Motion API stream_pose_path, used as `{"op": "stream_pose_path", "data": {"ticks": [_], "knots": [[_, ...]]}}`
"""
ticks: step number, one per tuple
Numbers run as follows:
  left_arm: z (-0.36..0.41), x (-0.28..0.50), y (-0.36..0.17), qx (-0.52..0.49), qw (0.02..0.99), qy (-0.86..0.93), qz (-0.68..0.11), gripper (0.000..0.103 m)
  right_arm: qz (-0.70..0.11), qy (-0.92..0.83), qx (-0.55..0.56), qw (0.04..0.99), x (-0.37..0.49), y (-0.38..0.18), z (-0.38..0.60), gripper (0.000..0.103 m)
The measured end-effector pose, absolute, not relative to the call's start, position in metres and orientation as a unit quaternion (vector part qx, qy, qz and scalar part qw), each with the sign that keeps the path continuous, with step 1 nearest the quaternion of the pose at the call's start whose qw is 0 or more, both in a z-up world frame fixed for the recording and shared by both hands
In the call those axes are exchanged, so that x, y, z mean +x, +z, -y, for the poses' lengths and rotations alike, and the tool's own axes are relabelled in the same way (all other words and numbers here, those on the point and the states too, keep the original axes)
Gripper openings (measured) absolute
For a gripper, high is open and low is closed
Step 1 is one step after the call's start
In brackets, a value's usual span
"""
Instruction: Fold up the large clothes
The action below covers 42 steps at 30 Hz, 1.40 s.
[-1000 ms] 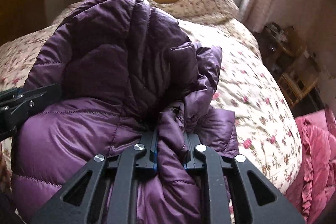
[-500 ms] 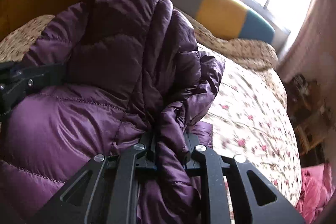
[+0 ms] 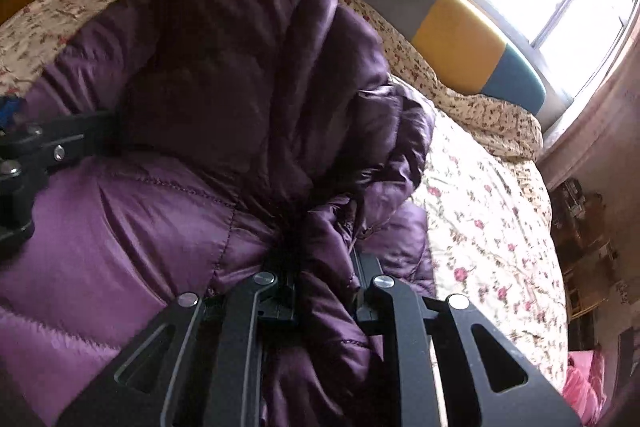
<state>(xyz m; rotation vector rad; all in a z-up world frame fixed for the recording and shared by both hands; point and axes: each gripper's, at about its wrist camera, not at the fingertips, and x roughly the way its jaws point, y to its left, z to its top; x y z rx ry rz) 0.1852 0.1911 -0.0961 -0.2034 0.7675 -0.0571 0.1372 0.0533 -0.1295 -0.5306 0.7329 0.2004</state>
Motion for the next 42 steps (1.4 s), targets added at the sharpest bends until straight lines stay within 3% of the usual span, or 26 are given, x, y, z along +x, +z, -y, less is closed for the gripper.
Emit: {"op": "stream_pose_path", "data": {"ticks": [7, 15, 25, 28, 40, 42], "knots": [[-0.183, 0.183, -0.099, -0.097, 0.926, 0.001, -0.365, 0.059, -0.348, 0.108, -0.22, 0.905, 0.141, -0.132, -0.046, 0.018], [-0.191, 0.179, -0.078, -0.096, 0.926, 0.026, -0.363, 0.062, -0.354, 0.11, -0.171, 0.913, 0.155, -0.099, -0.024, 0.037], [-0.197, 0.179, -0.059, -0.104, 0.93, 0.042, -0.349, 0.062, -0.348, 0.105, -0.153, 0.919, 0.14, -0.072, -0.036, 0.045], [-0.202, 0.185, -0.051, -0.108, 0.932, 0.044, -0.344, 0.062, -0.327, 0.095, -0.156, 0.927, 0.137, -0.059, -0.038, 0.055], [-0.207, 0.216, -0.037, -0.12, 0.932, 0.05, -0.337, 0.062, -0.299, 0.079, -0.169, 0.936, 0.16, -0.033, -0.059, 0.054], [-0.205, 0.223, -0.038, -0.118, 0.932, 0.05, -0.34, 0.062, -0.302, 0.069, -0.177, 0.934, 0.167, -0.038, -0.062, 0.05]]}}
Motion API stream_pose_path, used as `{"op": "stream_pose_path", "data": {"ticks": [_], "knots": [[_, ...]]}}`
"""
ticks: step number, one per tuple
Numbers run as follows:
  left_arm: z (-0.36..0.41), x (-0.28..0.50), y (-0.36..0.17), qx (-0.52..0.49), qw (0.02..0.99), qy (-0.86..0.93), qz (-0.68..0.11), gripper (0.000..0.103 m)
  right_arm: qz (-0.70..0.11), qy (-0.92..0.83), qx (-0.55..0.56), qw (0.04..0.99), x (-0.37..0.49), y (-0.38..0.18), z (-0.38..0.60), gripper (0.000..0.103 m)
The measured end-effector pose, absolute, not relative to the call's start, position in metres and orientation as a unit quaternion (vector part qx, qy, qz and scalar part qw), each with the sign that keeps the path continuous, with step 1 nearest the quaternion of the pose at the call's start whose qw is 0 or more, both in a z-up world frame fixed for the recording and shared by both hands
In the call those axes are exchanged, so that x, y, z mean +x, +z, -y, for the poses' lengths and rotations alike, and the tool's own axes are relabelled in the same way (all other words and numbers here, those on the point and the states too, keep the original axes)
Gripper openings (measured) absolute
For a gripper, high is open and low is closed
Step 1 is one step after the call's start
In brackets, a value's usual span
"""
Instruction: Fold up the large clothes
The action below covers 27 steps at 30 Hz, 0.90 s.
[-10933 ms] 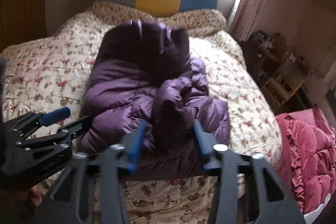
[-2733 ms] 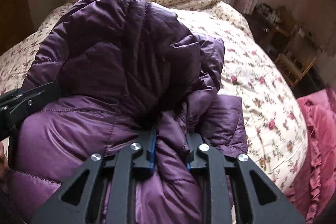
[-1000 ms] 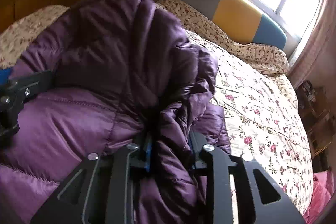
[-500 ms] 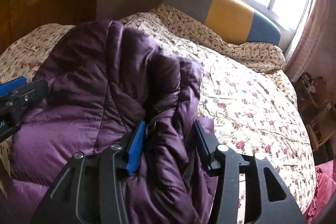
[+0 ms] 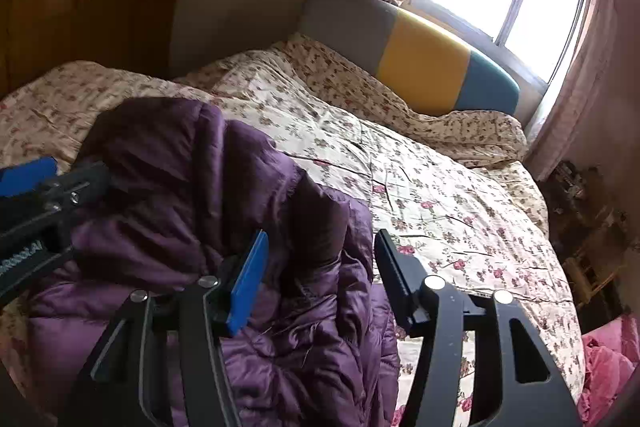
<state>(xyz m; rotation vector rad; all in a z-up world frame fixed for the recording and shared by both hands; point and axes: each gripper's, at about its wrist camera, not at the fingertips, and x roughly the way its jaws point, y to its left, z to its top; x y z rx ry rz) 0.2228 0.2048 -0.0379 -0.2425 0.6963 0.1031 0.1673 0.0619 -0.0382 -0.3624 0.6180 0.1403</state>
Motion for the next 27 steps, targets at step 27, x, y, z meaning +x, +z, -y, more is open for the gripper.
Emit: {"op": "stream_pose_path", "data": {"ticks": [27], "knots": [[-0.179, 0.256, -0.089, -0.074, 0.922, 0.065, -0.373, 0.071, -0.358, 0.082, -0.14, 0.919, 0.213, -0.106, -0.033, 0.049]]}}
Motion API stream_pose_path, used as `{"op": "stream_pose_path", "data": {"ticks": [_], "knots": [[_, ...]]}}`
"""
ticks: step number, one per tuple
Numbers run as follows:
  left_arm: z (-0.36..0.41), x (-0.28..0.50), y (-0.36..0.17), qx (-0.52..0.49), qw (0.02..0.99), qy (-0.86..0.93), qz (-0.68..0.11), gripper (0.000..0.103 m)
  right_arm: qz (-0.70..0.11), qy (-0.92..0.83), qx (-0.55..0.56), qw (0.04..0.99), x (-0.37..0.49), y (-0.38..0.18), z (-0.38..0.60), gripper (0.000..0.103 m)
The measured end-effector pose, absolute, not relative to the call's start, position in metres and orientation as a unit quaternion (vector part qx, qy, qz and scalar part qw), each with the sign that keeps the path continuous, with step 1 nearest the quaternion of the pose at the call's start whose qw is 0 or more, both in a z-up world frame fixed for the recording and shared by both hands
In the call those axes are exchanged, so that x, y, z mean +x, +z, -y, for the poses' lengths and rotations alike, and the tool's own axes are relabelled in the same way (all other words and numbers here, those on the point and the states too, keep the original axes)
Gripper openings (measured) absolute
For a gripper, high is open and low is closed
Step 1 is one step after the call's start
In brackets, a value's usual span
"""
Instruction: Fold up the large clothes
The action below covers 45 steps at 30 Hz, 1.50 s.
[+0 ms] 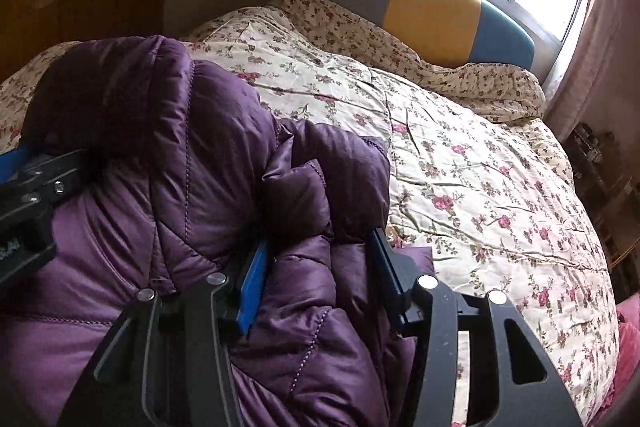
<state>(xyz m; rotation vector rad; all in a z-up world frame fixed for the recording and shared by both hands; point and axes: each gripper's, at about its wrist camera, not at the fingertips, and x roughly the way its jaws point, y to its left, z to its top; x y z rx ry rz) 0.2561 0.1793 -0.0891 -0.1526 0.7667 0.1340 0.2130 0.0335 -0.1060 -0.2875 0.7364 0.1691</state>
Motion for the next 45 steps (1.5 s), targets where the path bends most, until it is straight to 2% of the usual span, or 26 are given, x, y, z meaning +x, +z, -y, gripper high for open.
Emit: {"op": "stream_pose_path", "data": {"ticks": [2, 7, 15, 28, 34, 37, 45], "knots": [[-0.178, 0.246, -0.08, -0.065, 0.927, 0.075, -0.363, 0.075, -0.351, 0.085, -0.142, 0.922, 0.208, -0.1, -0.03, 0.05], [-0.177, 0.216, -0.058, -0.071, 0.936, 0.084, -0.333, 0.081, -0.337, 0.091, -0.13, 0.928, 0.194, -0.081, -0.023, 0.062], [-0.176, 0.179, -0.04, -0.085, 0.942, 0.091, -0.312, 0.084, -0.324, 0.104, -0.13, 0.931, 0.16, -0.06, -0.02, 0.062], [-0.171, 0.127, -0.046, -0.108, 0.936, 0.106, -0.317, 0.084, -0.327, 0.117, -0.12, 0.93, 0.104, -0.052, -0.011, 0.065], [-0.169, 0.103, -0.053, -0.12, 0.93, 0.116, -0.326, 0.084, -0.337, 0.107, -0.11, 0.929, 0.083, -0.051, 0.001, 0.071], [-0.165, 0.091, -0.055, -0.117, 0.931, 0.121, -0.324, 0.093, -0.338, 0.107, -0.111, 0.929, 0.075, -0.05, 0.005, 0.073], [-0.157, 0.073, -0.056, -0.108, 0.931, 0.122, -0.326, 0.097, -0.338, 0.108, -0.105, 0.929, 0.065, -0.051, 0.013, 0.078]]}}
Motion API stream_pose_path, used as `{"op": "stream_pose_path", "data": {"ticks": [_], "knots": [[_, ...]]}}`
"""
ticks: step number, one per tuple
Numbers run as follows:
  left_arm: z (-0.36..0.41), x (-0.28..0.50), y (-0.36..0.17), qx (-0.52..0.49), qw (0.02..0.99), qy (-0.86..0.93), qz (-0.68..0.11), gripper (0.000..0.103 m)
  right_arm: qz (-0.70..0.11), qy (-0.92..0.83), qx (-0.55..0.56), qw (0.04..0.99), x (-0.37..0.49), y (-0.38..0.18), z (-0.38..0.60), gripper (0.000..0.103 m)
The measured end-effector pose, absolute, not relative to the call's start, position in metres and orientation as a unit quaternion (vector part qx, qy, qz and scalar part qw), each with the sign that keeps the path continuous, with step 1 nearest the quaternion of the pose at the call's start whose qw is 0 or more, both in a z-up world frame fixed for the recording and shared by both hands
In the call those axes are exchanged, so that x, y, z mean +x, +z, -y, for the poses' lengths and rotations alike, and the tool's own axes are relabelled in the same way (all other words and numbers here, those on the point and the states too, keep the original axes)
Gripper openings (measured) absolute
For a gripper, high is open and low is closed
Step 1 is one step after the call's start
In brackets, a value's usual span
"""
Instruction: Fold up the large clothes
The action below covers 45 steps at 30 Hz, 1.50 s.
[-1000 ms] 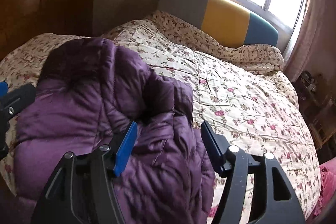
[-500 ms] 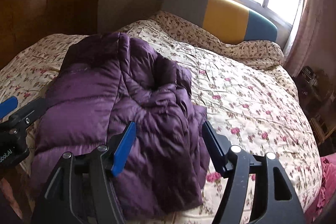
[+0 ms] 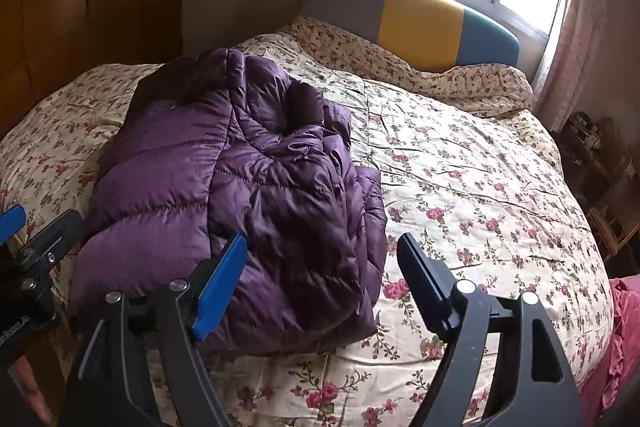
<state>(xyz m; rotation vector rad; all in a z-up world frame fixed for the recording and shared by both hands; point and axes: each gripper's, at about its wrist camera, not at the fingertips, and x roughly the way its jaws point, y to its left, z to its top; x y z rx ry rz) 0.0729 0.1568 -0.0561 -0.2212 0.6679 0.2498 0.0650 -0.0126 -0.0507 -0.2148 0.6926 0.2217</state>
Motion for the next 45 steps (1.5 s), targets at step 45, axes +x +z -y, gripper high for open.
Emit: {"op": "stream_pose_path", "data": {"ticks": [45], "knots": [[-0.137, 0.061, -0.052, -0.087, 0.926, 0.158, -0.332, 0.099, -0.32, 0.091, -0.138, 0.933, 0.052, -0.053, 0.012, 0.089]]}}
